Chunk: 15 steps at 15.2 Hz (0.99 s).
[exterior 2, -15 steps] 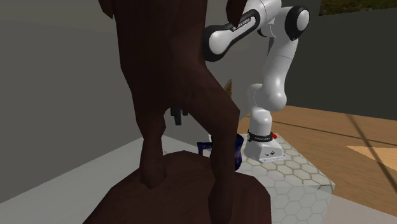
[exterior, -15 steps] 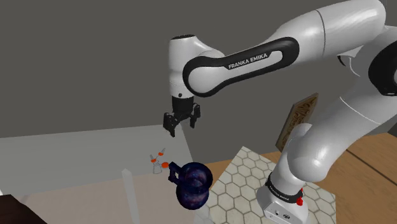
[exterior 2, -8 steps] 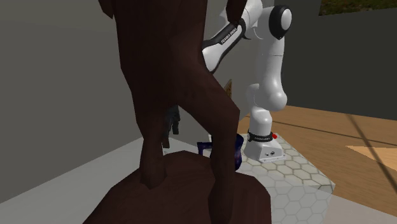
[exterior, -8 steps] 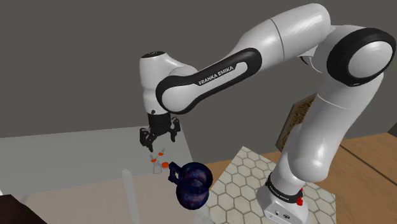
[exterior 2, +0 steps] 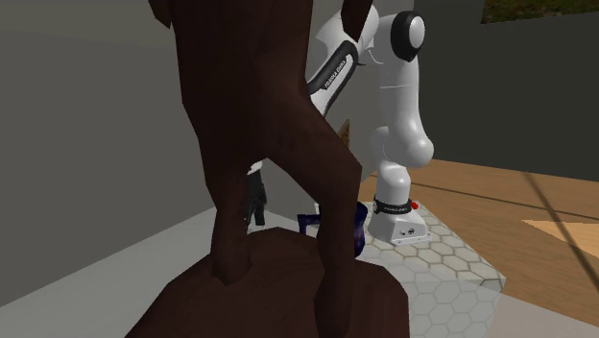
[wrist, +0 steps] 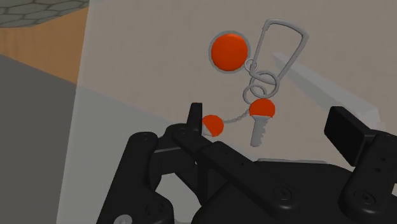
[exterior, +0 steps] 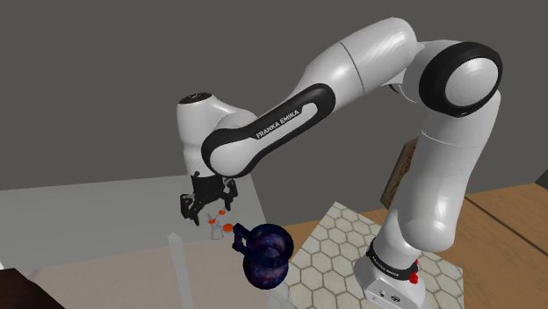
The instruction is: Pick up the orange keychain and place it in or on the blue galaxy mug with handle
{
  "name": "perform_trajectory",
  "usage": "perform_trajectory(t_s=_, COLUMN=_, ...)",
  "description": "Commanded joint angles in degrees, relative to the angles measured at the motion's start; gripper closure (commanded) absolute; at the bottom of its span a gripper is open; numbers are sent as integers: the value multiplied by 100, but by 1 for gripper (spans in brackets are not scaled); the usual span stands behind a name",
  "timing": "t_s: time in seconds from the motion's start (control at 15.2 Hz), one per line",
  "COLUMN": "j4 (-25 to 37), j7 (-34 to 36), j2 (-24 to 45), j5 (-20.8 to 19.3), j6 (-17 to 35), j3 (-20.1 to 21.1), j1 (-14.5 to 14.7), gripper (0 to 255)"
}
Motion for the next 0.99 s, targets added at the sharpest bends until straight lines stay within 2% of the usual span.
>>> perform_trajectory(t_s=0.0, j4=-64, j7=35, j2=85, j5=-43, j6=144, j3=-4, j1=12, gripper=0)
perform_trajectory(t_s=0.59, j4=-122, j7=57, j2=146, j5=-75, j6=258, j3=-11, j1=19, gripper=0)
perform_trajectory(t_s=0.66, j4=-122, j7=57, j2=146, j5=-75, j6=258, j3=-11, j1=19, gripper=255)
perform_trajectory(t_s=0.92, j4=-172, j7=13, j2=75, j5=-40, j6=244, j3=-14, j1=-3, gripper=255)
